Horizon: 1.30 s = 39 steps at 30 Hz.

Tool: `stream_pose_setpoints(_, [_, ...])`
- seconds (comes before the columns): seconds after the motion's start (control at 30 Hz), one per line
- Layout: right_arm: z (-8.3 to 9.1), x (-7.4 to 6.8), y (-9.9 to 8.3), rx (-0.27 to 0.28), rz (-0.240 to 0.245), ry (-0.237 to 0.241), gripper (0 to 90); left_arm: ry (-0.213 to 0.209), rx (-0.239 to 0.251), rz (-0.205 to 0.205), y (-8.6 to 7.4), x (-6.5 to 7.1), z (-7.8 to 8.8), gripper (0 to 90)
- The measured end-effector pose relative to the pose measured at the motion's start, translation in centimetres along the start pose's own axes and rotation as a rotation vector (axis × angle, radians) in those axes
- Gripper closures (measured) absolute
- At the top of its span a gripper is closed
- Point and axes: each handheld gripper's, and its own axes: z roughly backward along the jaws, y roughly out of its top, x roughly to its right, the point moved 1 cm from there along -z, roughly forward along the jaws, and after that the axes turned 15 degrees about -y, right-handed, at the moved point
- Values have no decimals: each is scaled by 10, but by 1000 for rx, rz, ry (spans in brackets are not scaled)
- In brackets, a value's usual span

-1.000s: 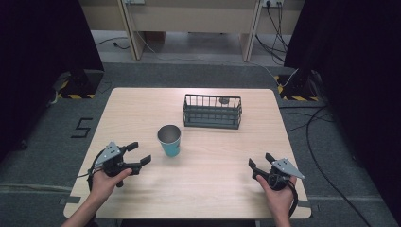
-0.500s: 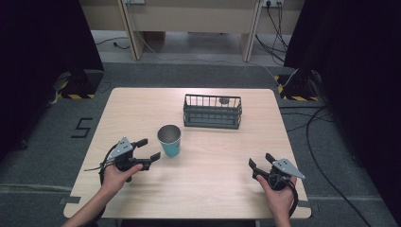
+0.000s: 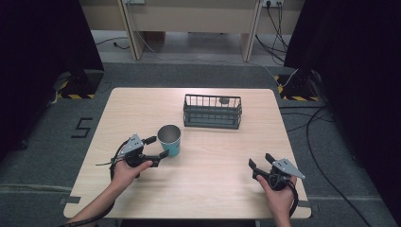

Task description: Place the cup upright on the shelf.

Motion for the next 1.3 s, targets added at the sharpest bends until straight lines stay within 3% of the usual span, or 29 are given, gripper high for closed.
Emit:
stream_pose_setpoints(0.8, [0,0,0,-7,2,-1,247,-1,-21,0,4,-15,-32,139])
stream_pose_setpoints(1.3, [-1,0,0,-10,5,-3,249,1,-17,-18,4,-15,-36,156])
